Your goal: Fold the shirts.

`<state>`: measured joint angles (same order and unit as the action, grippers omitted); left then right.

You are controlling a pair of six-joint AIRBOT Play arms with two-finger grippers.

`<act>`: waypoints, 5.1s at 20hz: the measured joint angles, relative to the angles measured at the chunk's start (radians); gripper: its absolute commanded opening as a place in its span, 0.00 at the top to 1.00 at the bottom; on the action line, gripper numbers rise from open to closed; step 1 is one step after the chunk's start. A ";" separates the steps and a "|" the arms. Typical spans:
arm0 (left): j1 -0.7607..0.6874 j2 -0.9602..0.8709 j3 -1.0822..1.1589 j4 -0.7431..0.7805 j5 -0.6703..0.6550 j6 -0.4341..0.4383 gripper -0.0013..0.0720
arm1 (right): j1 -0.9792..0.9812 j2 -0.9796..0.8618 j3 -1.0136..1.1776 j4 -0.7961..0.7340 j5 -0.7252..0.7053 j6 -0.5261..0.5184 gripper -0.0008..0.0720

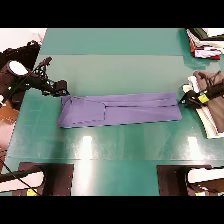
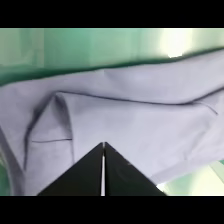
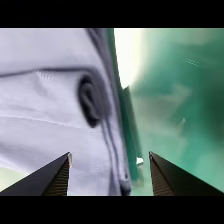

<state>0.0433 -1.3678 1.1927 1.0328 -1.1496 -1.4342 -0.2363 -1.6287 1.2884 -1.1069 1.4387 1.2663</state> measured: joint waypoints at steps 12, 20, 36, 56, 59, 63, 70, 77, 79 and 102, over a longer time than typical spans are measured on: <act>-0.295 -0.110 0.006 -0.134 0.140 -0.004 0.95 | 0.037 -0.098 0.005 0.225 -0.016 -0.155 0.96; -0.534 -0.371 0.223 -0.202 0.207 -0.026 0.95 | 0.169 0.090 0.238 0.259 0.097 -0.072 0.96; -0.569 -0.484 0.380 -0.161 0.130 -0.089 0.95 | 0.528 0.180 0.472 0.477 0.053 0.021 0.96; -0.018 0.104 0.396 0.277 -0.179 -0.050 0.95 | 1.082 -0.079 0.475 0.365 -0.349 -0.114 0.38; -0.011 0.111 0.396 0.255 -0.182 -0.050 0.95 | 0.983 -0.065 0.473 0.252 -0.245 -0.058 0.38; -0.010 0.112 0.388 0.226 -0.179 -0.050 0.95 | 0.806 -0.059 0.420 0.158 -0.126 0.002 0.35; -0.014 0.112 0.383 0.171 -0.162 -0.050 0.95 | 0.589 -0.062 0.139 0.194 -0.158 0.030 0.17; -0.014 0.112 0.383 0.131 -0.129 -0.050 0.95 | 0.659 -0.216 0.149 0.410 -0.204 0.008 0.20; -0.014 0.112 0.383 0.125 -0.128 -0.050 0.95 | 0.708 -0.278 0.213 0.459 -0.203 0.006 0.42; -0.340 0.112 0.383 0.092 -0.041 -0.033 0.95 | 0.061 -0.102 0.706 0.200 -0.195 0.076 0.96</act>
<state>-0.2962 -1.2556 1.5761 1.1248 -1.1908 -1.4670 -0.1753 -1.7306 1.9949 -0.9070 1.2434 1.3418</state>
